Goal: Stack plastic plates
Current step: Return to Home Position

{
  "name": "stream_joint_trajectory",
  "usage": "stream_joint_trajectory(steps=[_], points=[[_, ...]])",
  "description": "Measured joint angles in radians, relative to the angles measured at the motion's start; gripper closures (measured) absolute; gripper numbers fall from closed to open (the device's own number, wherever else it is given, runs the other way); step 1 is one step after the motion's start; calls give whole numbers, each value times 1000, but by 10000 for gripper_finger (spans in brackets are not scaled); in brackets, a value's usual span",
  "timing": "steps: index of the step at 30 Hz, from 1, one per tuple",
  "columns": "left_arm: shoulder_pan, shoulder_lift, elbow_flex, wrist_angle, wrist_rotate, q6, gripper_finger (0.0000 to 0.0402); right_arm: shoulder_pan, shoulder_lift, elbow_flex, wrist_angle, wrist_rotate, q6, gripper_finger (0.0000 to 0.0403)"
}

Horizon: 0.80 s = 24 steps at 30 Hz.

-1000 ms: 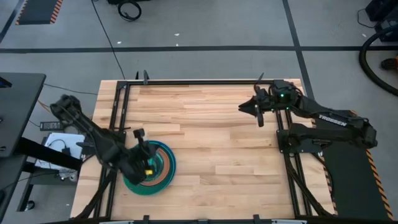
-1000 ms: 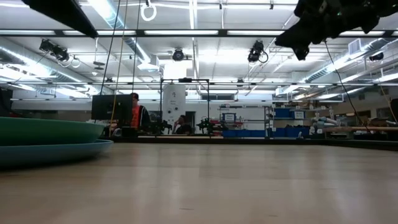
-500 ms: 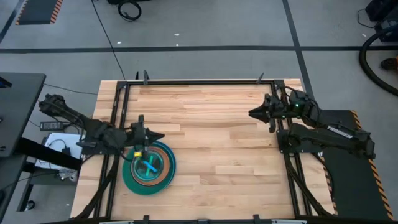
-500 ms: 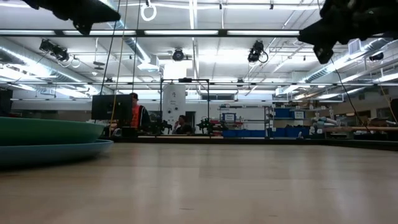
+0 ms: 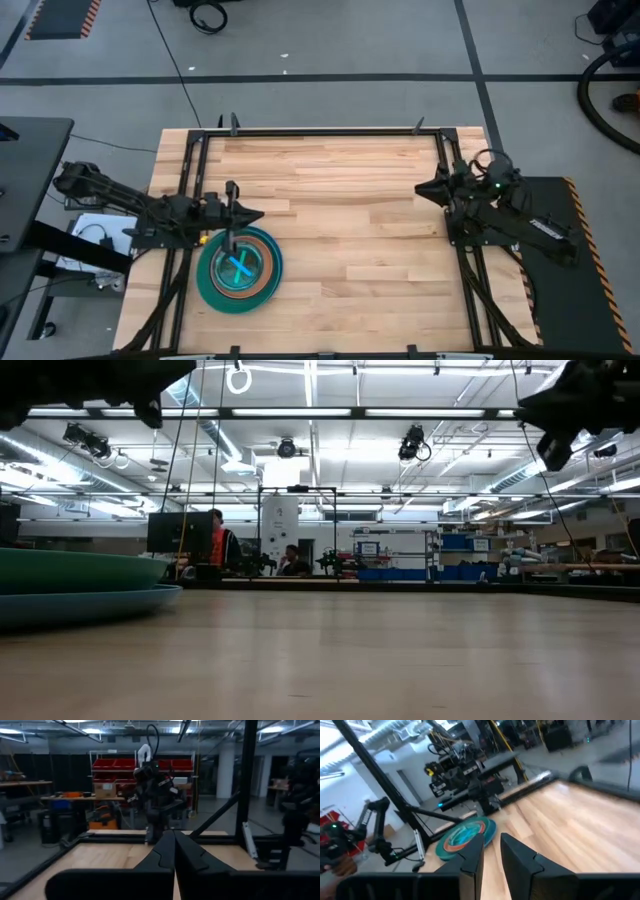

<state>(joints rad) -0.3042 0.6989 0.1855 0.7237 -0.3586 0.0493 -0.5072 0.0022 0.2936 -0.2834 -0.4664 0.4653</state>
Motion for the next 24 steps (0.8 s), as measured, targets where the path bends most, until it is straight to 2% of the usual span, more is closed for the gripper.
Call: stream_joint_trajectory(steps=[7,11,15,18,21,24], points=[[-2,-20,-174,208,2,-67,398,2,0,-64,33,76,33,329],[-3,-39,-177,151,-14,-106,398,2,1,-108,144,141,157,329],[-3,-40,-177,150,-13,-117,398,4,1,-171,325,196,183,329],[-3,-40,-177,148,-10,-117,397,3,2,-226,368,242,164,329],[-4,-39,-177,148,-10,-128,392,3,2,-282,382,241,138,329],[-5,-39,-177,146,-10,-148,390,7,12,-287,333,242,151,329]])
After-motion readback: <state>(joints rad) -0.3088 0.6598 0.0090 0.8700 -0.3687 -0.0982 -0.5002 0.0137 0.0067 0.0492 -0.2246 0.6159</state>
